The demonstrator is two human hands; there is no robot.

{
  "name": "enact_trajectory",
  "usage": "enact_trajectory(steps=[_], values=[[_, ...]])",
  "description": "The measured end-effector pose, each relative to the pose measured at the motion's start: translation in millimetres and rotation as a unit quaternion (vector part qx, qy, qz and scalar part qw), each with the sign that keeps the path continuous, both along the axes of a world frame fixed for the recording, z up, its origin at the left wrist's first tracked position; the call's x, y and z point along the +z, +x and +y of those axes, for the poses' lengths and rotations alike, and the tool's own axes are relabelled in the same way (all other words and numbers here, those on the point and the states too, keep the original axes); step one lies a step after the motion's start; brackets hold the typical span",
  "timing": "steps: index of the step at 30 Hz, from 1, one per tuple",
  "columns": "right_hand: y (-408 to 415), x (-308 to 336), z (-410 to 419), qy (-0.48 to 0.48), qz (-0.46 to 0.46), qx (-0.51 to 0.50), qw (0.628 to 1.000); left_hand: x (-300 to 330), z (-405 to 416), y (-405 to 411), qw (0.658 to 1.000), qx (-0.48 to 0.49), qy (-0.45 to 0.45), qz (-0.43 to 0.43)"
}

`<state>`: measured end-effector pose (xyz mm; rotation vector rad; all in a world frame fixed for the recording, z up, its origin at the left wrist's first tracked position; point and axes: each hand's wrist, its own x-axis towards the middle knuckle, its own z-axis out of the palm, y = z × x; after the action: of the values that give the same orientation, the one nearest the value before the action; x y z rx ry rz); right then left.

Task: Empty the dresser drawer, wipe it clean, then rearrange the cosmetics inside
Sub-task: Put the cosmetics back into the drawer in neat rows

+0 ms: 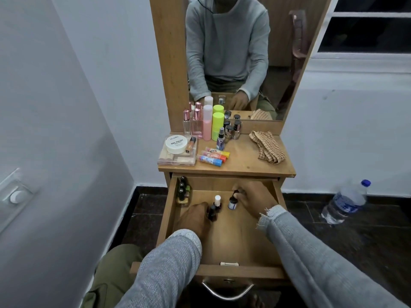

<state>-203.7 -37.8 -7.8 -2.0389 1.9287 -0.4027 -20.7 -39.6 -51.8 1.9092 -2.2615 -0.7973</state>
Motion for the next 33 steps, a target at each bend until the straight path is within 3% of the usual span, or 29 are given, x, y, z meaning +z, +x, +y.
enact_trajectory(steps=[18,24,33], values=[[19,-30,-3,-0.037,-0.102,-0.039,0.993,-16,-8,1,0.998,-0.023,-0.026,0.046],[13,-44,4,0.039,-0.105,-0.098,0.989,-17,-7,1,0.998,-0.025,-0.027,0.043],[18,-52,2,0.063,-0.108,-0.078,0.989,-21,-9,0,0.997,-0.036,-0.014,0.067]])
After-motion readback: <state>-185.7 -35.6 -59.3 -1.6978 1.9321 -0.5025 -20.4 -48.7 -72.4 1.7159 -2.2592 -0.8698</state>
